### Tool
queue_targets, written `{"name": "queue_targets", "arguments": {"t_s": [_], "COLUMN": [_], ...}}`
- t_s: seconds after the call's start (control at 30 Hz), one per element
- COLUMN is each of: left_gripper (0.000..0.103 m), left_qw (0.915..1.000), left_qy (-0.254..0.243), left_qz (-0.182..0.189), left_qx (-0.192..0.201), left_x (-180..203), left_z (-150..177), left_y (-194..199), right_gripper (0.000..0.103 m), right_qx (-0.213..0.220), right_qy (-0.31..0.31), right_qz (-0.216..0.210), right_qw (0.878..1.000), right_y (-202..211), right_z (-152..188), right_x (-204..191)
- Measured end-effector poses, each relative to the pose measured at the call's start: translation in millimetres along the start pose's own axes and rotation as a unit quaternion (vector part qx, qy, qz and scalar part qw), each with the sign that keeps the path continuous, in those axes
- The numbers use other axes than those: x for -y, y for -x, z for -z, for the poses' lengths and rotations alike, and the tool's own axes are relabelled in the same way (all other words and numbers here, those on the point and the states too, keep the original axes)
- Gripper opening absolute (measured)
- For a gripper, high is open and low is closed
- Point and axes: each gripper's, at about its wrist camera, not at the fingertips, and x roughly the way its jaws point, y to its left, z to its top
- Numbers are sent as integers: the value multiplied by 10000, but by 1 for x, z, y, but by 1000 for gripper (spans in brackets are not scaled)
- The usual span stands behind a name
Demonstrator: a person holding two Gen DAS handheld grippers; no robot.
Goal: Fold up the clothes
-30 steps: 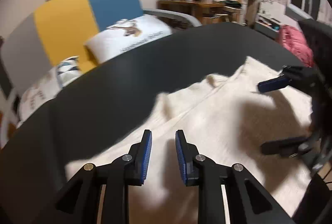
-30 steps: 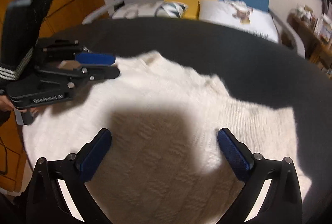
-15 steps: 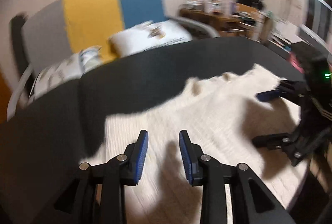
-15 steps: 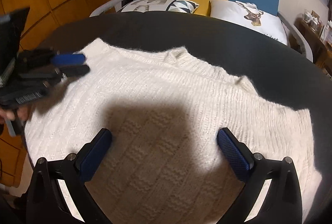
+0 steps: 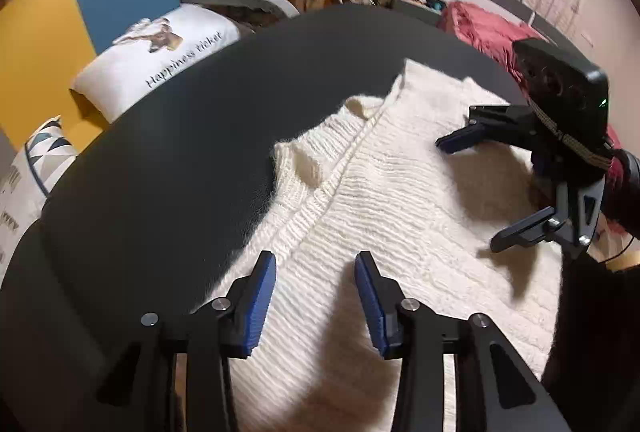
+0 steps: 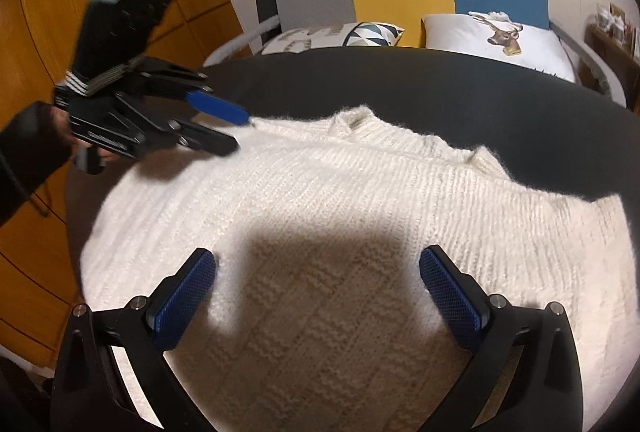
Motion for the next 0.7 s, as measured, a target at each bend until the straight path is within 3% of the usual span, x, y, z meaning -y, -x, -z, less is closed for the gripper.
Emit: {"name": "queue_targets", "arguments": {"t_s": [0.2,0.3,0.4,0.43,0.6,0.7], "left_gripper": [48,39,11,7,5,5], "left_qw": [9988,9987,10000,9998,9947,9894], "left_qy": [-5,40,62,117,406,556], "left_qz": [306,325,14,-121,-715,-1043], "left_qx": [-372,-384,-61,57,621,846], "left_x": [-1,1,9,11,17,16], "left_z": [-3,-1,3,5,11,7], "left_y": [-12,-15,-9,-7,8,12], "right_gripper": [103,103,103,103,103,103], "right_qx": [49,55,38,29,-218,-149], "right_qy": [-53,-49,-34,-27,307,452], "right_qz": [-93,-85,-54,-36,443,427], "right_qw": [9999,9999,10000,10000,9983,9980], "right_y": [1,1,1,1,0,9], "right_z": [-1,0,-1,-1,-6,-18], "right_x": [3,2,3,2,-16,-26]}}
